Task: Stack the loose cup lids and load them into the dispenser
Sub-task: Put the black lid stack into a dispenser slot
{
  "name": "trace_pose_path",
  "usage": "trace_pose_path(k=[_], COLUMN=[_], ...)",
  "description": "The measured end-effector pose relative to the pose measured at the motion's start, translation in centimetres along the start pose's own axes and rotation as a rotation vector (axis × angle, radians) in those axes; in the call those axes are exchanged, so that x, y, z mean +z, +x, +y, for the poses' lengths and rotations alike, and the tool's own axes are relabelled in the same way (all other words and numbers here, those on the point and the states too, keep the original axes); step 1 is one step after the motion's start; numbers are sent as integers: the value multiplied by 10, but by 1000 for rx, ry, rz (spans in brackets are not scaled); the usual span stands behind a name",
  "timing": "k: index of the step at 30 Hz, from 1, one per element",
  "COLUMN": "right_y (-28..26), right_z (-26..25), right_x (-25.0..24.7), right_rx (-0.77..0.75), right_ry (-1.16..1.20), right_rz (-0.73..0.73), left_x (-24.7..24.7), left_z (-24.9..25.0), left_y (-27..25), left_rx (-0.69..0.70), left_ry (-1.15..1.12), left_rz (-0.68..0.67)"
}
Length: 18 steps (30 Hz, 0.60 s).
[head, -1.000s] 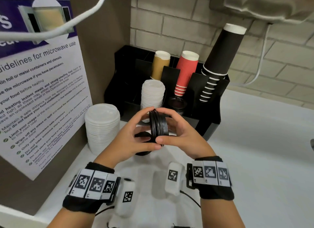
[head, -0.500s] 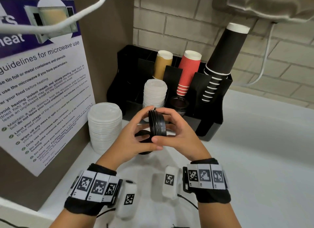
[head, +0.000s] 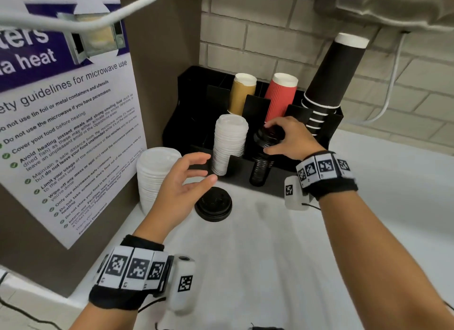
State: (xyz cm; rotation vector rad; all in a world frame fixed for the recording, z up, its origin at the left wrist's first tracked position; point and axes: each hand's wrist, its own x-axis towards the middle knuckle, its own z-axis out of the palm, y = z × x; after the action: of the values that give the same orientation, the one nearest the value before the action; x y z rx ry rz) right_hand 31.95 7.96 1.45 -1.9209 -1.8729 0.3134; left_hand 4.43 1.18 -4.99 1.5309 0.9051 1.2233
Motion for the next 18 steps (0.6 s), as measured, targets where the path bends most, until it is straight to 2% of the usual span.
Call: trace_pose_path(k=[3,11,18], right_y=[11,13,-2], right_z=[-1,0,-2], right_x=[3,7,17], right_rx=[-13,-57,-70], right_ry=[-102,-173,-261], right_rz=[-101,-215,-228], left_x=[-1,-3,-3], left_z=[0,3,3], left_y=[-1,-1,2], left_rx=[-6,-18,-8], left_ry=[4,27,23], left_rz=[13,24,10])
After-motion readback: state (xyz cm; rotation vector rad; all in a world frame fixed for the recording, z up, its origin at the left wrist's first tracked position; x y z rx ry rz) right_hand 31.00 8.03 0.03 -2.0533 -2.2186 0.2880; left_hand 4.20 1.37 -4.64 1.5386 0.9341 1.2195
